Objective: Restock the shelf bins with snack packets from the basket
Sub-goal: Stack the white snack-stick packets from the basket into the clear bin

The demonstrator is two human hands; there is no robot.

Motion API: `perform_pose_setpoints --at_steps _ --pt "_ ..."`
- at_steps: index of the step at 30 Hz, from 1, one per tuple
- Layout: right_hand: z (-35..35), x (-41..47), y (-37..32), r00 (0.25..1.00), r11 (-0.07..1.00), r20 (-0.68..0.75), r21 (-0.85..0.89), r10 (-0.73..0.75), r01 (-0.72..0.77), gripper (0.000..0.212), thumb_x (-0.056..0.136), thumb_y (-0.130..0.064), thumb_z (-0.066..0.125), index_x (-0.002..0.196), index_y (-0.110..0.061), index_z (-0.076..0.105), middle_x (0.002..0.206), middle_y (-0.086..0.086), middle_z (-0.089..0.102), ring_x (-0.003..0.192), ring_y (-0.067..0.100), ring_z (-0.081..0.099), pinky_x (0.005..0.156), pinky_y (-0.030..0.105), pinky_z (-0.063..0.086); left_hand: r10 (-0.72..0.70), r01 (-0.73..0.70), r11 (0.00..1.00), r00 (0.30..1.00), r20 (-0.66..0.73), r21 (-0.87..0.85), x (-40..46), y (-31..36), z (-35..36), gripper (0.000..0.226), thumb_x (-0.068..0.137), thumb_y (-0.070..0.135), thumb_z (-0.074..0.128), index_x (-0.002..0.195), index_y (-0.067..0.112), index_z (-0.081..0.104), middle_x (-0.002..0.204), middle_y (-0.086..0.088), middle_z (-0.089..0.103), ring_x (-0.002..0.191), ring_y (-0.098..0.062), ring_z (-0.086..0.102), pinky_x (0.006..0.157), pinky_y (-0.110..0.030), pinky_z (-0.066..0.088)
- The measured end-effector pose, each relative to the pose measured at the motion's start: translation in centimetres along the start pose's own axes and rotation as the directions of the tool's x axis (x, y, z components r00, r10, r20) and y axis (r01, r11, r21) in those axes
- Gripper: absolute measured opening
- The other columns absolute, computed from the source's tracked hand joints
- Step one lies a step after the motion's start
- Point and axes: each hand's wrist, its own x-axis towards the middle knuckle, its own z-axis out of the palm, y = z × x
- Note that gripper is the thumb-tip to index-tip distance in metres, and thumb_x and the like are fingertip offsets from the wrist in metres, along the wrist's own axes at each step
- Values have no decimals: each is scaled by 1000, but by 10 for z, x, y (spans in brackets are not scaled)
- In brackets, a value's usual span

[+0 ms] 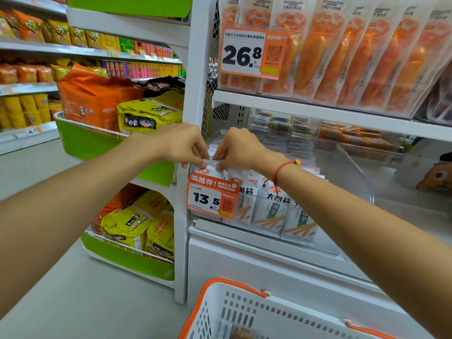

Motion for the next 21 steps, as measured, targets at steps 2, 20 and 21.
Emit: perform_pose_setpoints --at_steps 2,20,21 --pt "2 2 -1 1000 1000 22 -9 11 -11 27 72 -20 81 99 -18 76 91 0 70 93 18 64 77 28 49 -7 7 1000 1000 -7 -1 1 0 5 14 84 37 69 95 29 73 83 15 73 44 16 54 53 -18 37" --pt "-36 -52 25 996 943 -93 330 1 30 18 86 -12 67 104 -11 72 98 6 72 83 10 65 75 15 50 -71 46 989 983 -170 -143 -38 33 -12 18 87 37 64 106 37 65 96 15 68 93 -8 63 71 -27 40" --pt "-40 -62 26 995 932 -100 360 10 26 16 87 -12 66 102 -11 72 95 6 72 77 9 65 69 12 50 -71 35 982 978 -196 -183 -43 41 -13 13 88 36 62 101 38 65 88 16 68 89 -7 65 70 -27 41"
